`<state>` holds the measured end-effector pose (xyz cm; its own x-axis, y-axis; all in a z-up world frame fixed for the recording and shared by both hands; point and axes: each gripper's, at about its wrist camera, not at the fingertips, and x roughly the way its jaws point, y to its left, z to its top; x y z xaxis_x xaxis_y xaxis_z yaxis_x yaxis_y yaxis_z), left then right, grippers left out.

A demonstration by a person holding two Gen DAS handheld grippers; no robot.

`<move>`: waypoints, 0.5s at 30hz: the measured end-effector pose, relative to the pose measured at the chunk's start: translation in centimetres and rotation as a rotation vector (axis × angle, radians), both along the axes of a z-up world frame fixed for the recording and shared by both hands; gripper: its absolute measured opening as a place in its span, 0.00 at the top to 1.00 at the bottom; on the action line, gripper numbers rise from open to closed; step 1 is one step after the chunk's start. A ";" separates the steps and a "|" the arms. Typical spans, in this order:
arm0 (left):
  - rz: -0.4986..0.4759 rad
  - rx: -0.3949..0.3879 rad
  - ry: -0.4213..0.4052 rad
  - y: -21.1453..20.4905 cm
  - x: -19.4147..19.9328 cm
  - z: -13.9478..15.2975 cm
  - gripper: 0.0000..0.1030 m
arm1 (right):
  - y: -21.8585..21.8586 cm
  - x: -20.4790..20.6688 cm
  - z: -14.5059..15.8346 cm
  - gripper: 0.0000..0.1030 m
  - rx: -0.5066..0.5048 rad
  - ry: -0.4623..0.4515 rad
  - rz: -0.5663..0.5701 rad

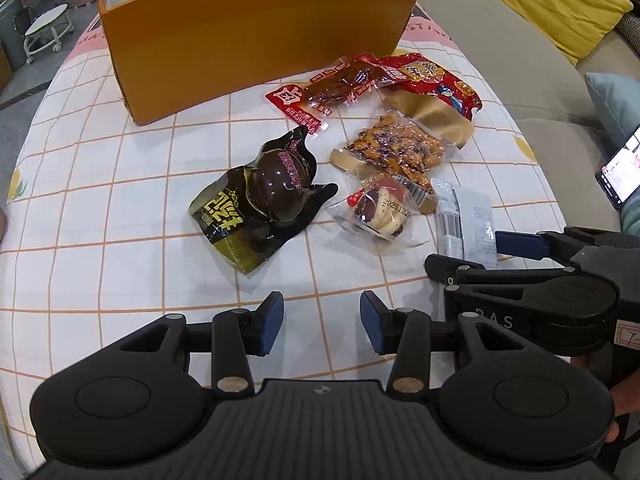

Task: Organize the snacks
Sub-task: 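Grasp the clear round-cake pack with the left tool while the right tool grasps the white wrapped bar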

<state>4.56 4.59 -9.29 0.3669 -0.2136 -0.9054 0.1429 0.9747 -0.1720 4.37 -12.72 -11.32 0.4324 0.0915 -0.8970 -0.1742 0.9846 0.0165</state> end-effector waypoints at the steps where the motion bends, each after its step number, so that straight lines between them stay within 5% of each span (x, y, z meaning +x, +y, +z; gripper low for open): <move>1: 0.002 -0.005 -0.001 0.0 0.0 0.0 0.49 | -0.1 0.0 0.0 0.40 0.002 0.001 0.005; 15: 0.085 -0.079 -0.134 -0.3 0.8 1.2 0.33 | -2.6 -0.1 1.5 0.49 0.071 -0.018 -0.002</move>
<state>5.38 4.33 -8.04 0.5028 -0.2452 -0.8289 0.0872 0.9684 -0.2336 4.29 -15.29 -9.83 0.4485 0.1539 -0.8804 -0.1734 0.9813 0.0832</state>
